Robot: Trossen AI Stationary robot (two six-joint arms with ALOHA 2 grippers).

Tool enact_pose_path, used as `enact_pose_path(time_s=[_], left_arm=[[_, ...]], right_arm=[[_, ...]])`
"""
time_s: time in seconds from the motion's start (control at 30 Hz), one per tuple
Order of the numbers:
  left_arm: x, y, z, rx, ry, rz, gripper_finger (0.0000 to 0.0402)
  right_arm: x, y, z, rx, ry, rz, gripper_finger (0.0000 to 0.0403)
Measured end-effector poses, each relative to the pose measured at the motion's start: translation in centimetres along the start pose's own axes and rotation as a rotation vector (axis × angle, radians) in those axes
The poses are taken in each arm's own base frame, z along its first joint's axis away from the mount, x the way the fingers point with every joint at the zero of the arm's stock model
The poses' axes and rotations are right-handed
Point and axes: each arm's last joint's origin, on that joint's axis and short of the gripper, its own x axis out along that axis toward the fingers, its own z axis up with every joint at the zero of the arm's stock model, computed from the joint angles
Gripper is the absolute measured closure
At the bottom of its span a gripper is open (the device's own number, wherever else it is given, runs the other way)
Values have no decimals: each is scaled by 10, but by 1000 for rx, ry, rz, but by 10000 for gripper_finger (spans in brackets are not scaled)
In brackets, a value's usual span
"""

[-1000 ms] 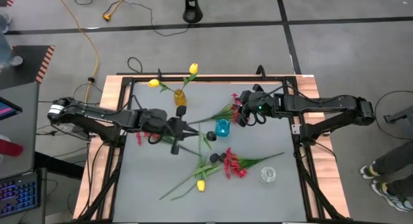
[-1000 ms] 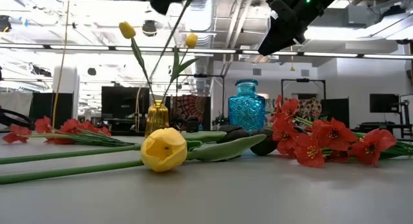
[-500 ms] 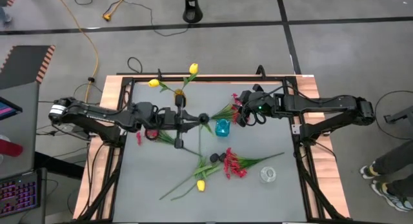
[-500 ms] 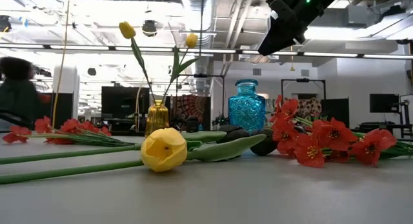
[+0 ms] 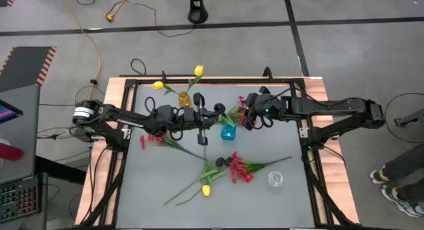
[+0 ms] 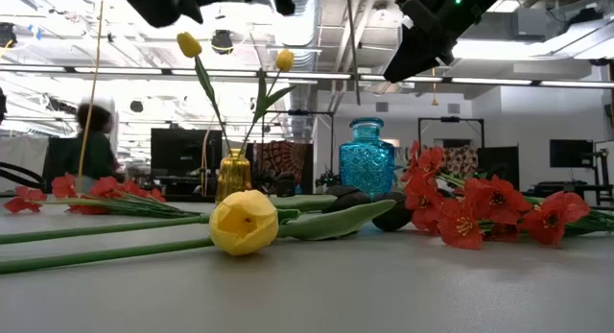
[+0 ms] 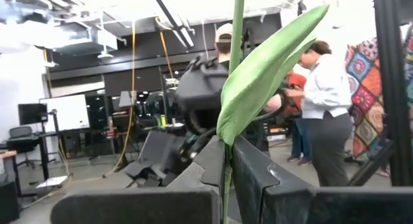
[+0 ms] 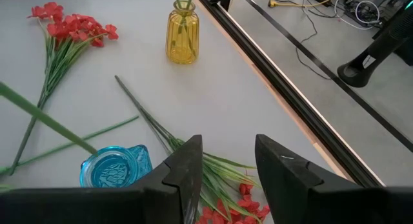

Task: Sort flowers into vase by color
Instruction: Put the left black flower into the blue vase

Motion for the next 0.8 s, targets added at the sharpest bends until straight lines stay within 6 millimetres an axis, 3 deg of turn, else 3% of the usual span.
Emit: enact_pose_path(time_s=[0.27, 0.8], left_arm=[[4, 9, -26, -70, 35, 33, 397], [3, 10, -42, -162, 196, 155, 385]], right_arm=[[0, 0, 0, 0, 0, 0, 235], [0, 0, 0, 0, 0, -1, 235]])
